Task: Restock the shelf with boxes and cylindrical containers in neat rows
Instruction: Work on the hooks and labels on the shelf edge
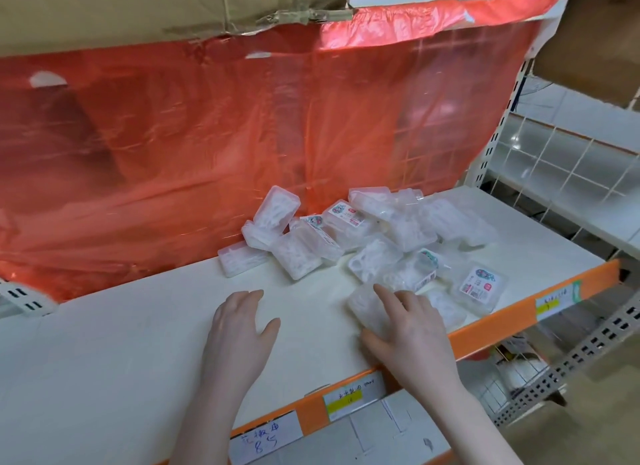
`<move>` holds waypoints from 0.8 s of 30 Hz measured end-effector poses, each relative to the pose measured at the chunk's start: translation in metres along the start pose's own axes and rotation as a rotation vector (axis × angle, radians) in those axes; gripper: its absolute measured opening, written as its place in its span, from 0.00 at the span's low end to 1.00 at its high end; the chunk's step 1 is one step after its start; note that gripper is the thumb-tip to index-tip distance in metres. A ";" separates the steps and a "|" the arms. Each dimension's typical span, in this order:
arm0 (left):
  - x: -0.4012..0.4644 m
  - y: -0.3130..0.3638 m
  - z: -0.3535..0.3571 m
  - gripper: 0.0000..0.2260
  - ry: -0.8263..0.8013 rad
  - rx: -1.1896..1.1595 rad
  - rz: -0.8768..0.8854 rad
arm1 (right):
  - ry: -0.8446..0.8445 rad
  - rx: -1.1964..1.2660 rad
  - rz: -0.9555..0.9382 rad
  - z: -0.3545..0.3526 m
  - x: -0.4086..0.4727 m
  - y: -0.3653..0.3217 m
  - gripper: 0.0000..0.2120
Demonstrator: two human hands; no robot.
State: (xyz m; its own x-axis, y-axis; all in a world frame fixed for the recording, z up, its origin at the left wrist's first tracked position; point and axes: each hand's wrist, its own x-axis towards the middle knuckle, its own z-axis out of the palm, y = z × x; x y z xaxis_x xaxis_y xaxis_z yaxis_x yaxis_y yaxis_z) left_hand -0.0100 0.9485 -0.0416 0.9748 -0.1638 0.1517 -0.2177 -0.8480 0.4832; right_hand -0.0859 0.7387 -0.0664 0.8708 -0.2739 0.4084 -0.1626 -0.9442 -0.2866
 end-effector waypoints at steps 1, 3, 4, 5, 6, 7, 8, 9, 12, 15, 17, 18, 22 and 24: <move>0.000 -0.002 0.000 0.22 0.004 -0.005 -0.003 | -0.006 -0.019 -0.005 -0.001 0.004 -0.002 0.27; 0.001 -0.005 -0.002 0.22 0.009 -0.012 -0.008 | -0.023 -0.054 -0.010 0.000 0.016 -0.008 0.26; 0.001 -0.006 -0.003 0.22 0.011 -0.015 -0.010 | -0.030 -0.074 -0.013 0.002 0.021 -0.011 0.27; 0.001 -0.008 -0.005 0.22 0.015 -0.019 -0.014 | -0.046 -0.104 -0.021 0.003 0.027 -0.016 0.27; 0.001 -0.010 -0.006 0.22 0.017 -0.019 -0.017 | -0.079 -0.141 -0.022 0.003 0.033 -0.020 0.28; 0.001 -0.012 -0.007 0.22 0.018 -0.017 -0.021 | -0.120 -0.164 -0.022 0.002 0.039 -0.026 0.29; 0.002 -0.014 -0.008 0.22 0.019 -0.015 -0.025 | -0.176 -0.171 -0.015 0.002 0.044 -0.031 0.28; 0.002 -0.016 -0.009 0.22 0.019 -0.014 -0.029 | -0.222 -0.174 -0.009 0.004 0.048 -0.033 0.27; 0.004 -0.023 -0.014 0.22 0.020 -0.016 -0.041 | -0.268 -0.133 0.002 0.005 0.056 -0.039 0.25; 0.007 -0.028 -0.017 0.22 0.023 -0.014 -0.041 | -0.301 0.008 0.058 -0.001 0.062 -0.040 0.25; 0.010 -0.030 -0.017 0.22 0.025 -0.014 -0.035 | -0.308 0.132 0.084 -0.007 0.066 -0.039 0.26; 0.012 -0.031 -0.017 0.22 0.026 -0.015 -0.034 | -0.309 0.187 0.083 -0.011 0.069 -0.038 0.26; 0.015 -0.030 -0.014 0.22 0.017 -0.018 -0.028 | -0.354 0.359 0.034 -0.027 0.077 -0.030 0.25; 0.017 -0.029 -0.013 0.22 0.010 -0.024 -0.018 | -0.392 0.405 -0.004 -0.035 0.078 -0.024 0.25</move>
State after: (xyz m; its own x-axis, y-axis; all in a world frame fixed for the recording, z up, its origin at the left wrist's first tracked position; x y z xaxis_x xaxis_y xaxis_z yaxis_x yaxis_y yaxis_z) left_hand 0.0121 0.9768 -0.0421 0.9781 -0.1431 0.1512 -0.2010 -0.8382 0.5069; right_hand -0.0305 0.7337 0.0031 0.9908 -0.1089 0.0797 -0.0352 -0.7784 -0.6268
